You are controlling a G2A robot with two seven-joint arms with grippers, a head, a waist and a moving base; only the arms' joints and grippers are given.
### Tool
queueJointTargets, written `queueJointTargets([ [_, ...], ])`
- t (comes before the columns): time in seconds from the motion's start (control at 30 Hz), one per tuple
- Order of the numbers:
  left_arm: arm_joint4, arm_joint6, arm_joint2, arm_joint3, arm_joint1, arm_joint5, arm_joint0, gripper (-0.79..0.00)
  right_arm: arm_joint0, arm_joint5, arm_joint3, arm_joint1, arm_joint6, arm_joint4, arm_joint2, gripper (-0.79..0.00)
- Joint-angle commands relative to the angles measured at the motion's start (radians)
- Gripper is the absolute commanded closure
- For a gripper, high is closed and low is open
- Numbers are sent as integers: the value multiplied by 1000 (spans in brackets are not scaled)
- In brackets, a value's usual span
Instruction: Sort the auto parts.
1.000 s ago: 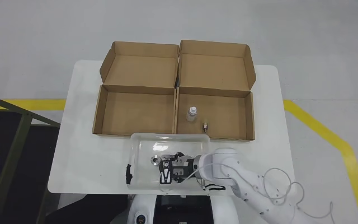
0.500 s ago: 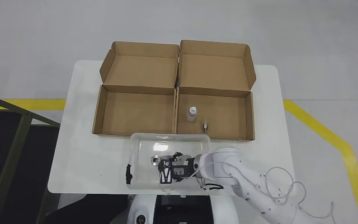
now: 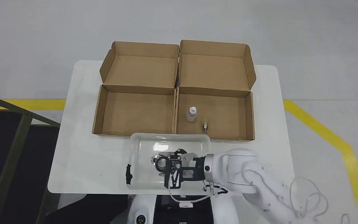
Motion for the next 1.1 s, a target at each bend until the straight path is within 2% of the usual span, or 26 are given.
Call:
queueJointTargets([
  [0.0, 0, 0, 0, 0, 0, 0, 0, -785, -5, -1, -26, 3, -28, 8, 20, 0],
  [0.17, 0, 0, 0, 0, 0, 0, 0, -785, -12, 16, -55, 5, -130, 69, 66, 0],
  [0.47, 0, 0, 0, 0, 0, 0, 0, -785, -30, 123, -95, 2, -311, 148, 152, 0],
  [0.7, 0, 0, 0, 0, 0, 0, 0, -785, -42, 139, -115, 2, -423, 239, 218, 0],
  [0.9, 0, 0, 0, 0, 0, 0, 0, -785, -64, 170, -121, -1, -552, 242, 259, 0],
  [1.07, 0, 0, 0, 0, 0, 0, 0, -785, -85, 157, -119, -3, -638, 299, 293, 0],
])
